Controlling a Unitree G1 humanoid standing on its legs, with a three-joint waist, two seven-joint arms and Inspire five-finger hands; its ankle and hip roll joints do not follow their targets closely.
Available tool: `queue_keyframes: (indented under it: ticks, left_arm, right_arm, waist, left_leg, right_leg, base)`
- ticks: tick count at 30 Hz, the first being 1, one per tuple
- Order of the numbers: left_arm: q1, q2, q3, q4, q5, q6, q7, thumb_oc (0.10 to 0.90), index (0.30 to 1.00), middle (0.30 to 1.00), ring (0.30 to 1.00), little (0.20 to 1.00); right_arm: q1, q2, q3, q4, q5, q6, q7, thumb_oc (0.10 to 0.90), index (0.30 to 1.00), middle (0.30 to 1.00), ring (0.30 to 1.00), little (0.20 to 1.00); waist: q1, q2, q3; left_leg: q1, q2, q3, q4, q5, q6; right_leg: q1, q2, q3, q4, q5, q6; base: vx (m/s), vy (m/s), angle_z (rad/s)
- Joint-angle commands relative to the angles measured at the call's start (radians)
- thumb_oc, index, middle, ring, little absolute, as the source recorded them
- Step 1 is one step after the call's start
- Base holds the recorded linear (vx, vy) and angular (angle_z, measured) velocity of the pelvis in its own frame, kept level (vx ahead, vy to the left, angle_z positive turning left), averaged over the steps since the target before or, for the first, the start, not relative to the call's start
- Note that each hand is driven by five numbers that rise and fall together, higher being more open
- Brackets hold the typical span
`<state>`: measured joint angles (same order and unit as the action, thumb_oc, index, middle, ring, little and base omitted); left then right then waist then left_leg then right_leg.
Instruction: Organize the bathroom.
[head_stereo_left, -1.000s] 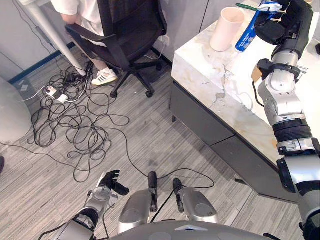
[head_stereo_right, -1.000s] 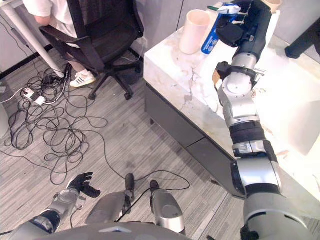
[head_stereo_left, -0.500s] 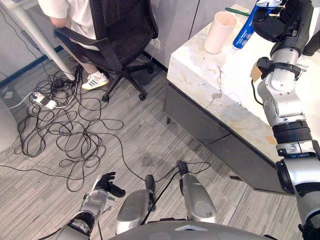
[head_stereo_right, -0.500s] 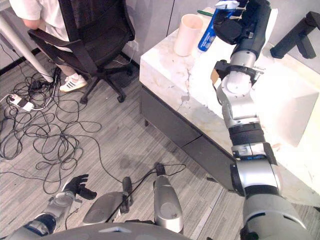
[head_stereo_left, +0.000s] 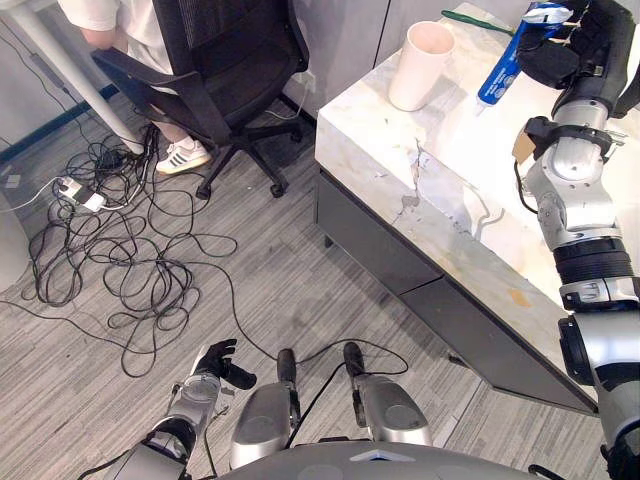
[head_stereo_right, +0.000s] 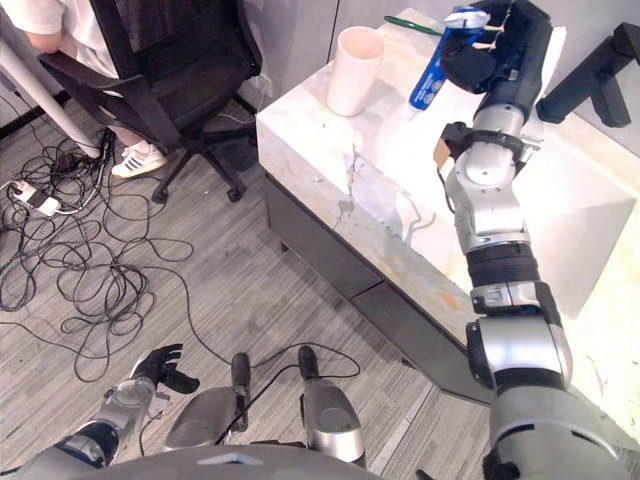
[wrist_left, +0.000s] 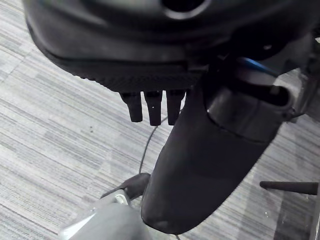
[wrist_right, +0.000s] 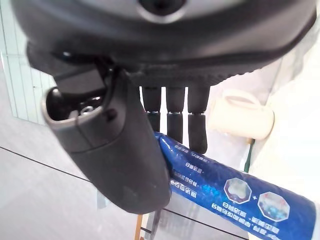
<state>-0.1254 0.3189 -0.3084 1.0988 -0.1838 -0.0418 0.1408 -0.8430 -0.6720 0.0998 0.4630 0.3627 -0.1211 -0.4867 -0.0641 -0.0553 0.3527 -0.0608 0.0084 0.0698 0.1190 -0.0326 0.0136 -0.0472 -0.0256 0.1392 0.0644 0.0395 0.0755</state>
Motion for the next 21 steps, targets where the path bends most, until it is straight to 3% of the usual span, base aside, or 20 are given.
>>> queue_keyframes:
  ticks: [1, 13, 21]
  left_arm:
    - [0.066, 0.055, -0.014, 0.015, 0.039, 0.003, 0.02, 0.8, 0.9, 0.9, 0.9, 0.9]
    - [0.095, 0.045, 0.007, 0.041, 0.027, 0.013, 0.038, 0.8, 0.9, 0.9, 0.9, 0.9]
    - [0.109, 0.021, -0.004, 0.054, 0.014, -0.001, 0.057, 0.8, 0.9, 0.9, 0.9, 0.9]
  right_arm:
    - [-0.116, -0.111, -0.049, -0.084, -0.039, -0.112, -0.006, 0.4, 0.3, 0.3, 0.3, 0.3]
    - [-0.105, -0.157, -0.089, -0.109, 0.096, -0.155, -0.024, 0.4, 0.3, 0.3, 0.3, 0.3]
    - [-0.072, -0.078, -0.104, -0.119, 0.1, -0.163, -0.035, 0.4, 0.3, 0.3, 0.3, 0.3]
  waist:
    - [0.015, -0.03, -0.162]
    - [0.011, -0.051, -0.22]
    - [0.013, -0.044, -0.24]
  left_leg:
    - [0.01, 0.037, -0.044, 0.048, -0.051, 0.025]
    - [0.034, 0.06, -0.049, 0.049, -0.043, -0.002]
    - [0.063, 0.071, -0.047, 0.02, -0.033, -0.014]
  right_leg:
    - [-0.061, -0.019, 0.008, 0.063, 0.022, 0.039]
    - [-0.029, 0.004, 0.008, 0.07, -0.007, 0.013]
    - [-0.007, 0.006, 0.006, 0.066, -0.023, 0.002]
  base:
    - [0.03, -0.07, -0.01]
    - [0.05, -0.029, 0.01]
    - [0.05, 0.014, 0.04]
